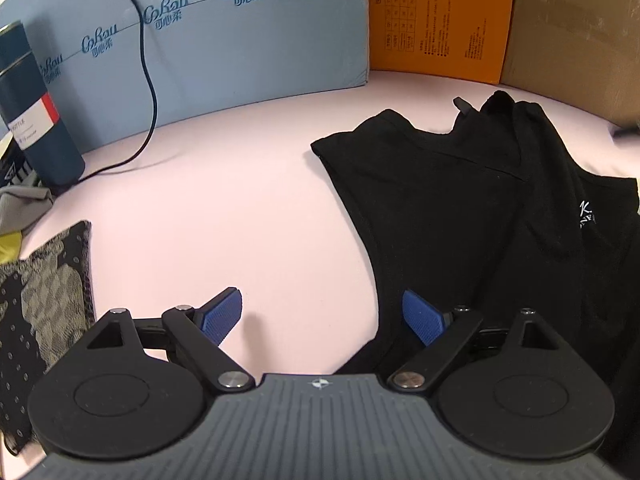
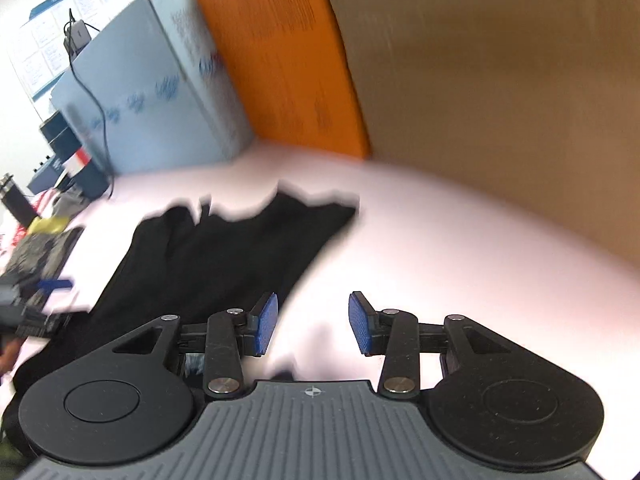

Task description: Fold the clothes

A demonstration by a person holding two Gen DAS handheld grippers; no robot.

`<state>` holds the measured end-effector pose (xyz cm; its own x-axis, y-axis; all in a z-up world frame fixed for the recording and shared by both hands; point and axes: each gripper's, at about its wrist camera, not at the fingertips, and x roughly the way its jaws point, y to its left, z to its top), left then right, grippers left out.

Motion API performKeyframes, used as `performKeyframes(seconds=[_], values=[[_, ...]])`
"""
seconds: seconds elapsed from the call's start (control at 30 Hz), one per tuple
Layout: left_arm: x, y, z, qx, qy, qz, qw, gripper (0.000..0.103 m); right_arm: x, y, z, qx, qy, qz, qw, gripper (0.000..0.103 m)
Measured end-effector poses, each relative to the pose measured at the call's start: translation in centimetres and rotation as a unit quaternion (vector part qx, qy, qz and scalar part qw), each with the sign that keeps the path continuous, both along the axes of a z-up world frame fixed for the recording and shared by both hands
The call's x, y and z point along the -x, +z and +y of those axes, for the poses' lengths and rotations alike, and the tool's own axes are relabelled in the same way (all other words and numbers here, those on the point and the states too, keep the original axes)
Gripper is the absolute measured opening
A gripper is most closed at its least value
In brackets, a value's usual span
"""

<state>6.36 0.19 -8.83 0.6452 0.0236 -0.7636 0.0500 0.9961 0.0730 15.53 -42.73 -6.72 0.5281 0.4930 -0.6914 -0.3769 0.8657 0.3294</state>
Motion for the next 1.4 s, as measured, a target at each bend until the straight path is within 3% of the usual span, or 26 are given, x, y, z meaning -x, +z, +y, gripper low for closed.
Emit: performKeyframes(seconds=[0.13, 0.2, 0.3, 0.33, 0.37, 0.4, 0.63, 0.7, 0.93, 1.0, 1.03, 1.07, 1.23, 1.33, 1.4], values=[[0.1, 0.1, -0.2, 0.016, 0.009, 0.0, 0.9998, 0.087, 2.9, -1.9, 0.2, -0.017, -0.019, 0.028, 0.999, 0.037], [-0.1, 0.3, -0.6, 0.025, 0.013, 0.002, 0.9996, 0.087, 4.7, -2.2, 1.6, -0.002, -0.024, 0.0, 1.0, 0.038], [-0.1, 1.0, -1.3, 0.031, 0.016, -0.006, 0.9994, 0.087, 5.4, -2.1, 3.4, -0.001, -0.004, -0.007, 1.0, 0.038], [0.0, 1.2, -1.5, 0.032, 0.016, -0.01, 0.9993, 0.088, 5.7, -2.1, 3.8, 0.001, 0.002, -0.009, 1.0, 0.036], [0.1, 1.4, -1.7, 0.033, 0.019, -0.012, 0.9992, 0.088, 6.1, -2.2, 4.2, 0.003, 0.008, -0.011, 1.0, 0.022], [0.3, 1.4, -1.9, 0.035, 0.022, -0.012, 0.9991, 0.089, 6.4, -2.3, 4.6, 0.005, 0.013, -0.013, 1.0, 0.015], [2.2, 1.0, -1.2, 0.048, 0.047, 0.001, 0.9978, 0.09, 10.7, -0.8, 0.3, -0.074, -0.102, -0.055, 0.99, 0.011], [2.4, 0.9, -0.4, 0.055, 0.062, 0.004, 0.9966, 0.09, 12.5, -1.2, -1.8, -0.074, -0.142, -0.054, 0.986, 0.011], [1.1, 0.9, 1.6, 0.079, 0.092, 0.009, 0.9926, 0.091, 16.8, -3.8, -6.0, -0.014, -0.224, 0.015, 0.974, 0.012], [0.0, 1.4, 1.8, 0.075, 0.083, 0.004, 0.9937, 0.091, 17.0, -3.4, -6.8, 0.004, -0.245, 0.011, 0.969, 0.018], [-0.7, 1.9, 1.8, 0.072, 0.077, -0.001, 0.9945, 0.091, 17.0, -3.0, -7.1, 0.009, -0.253, 0.005, 0.967, 0.031], [-1.4, 2.3, 1.9, 0.069, 0.07, -0.006, 0.9952, 0.091, 16.6, -2.5, -7.4, 0.009, -0.25, -0.006, 0.968, 0.039], [-6.0, 3.2, 1.6, 0.088, -0.003, -0.048, 0.995, 0.091, 12.3, -1.0, -7.4, 0.004, -0.182, -0.048, 0.982, 0.041], [-8.4, 2.6, 1.1, 0.14, -0.07, -0.072, 0.9851, 0.09, 8.9, -1.5, -6.4, -0.011, -0.116, -0.062, 0.991, 0.049], [-10.1, 1.7, 0.8, 0.152, -0.097, -0.073, 0.9809, 0.089, 6.3, -2.2, -5.7, -0.017, -0.075, -0.06, 0.995, 0.049]])
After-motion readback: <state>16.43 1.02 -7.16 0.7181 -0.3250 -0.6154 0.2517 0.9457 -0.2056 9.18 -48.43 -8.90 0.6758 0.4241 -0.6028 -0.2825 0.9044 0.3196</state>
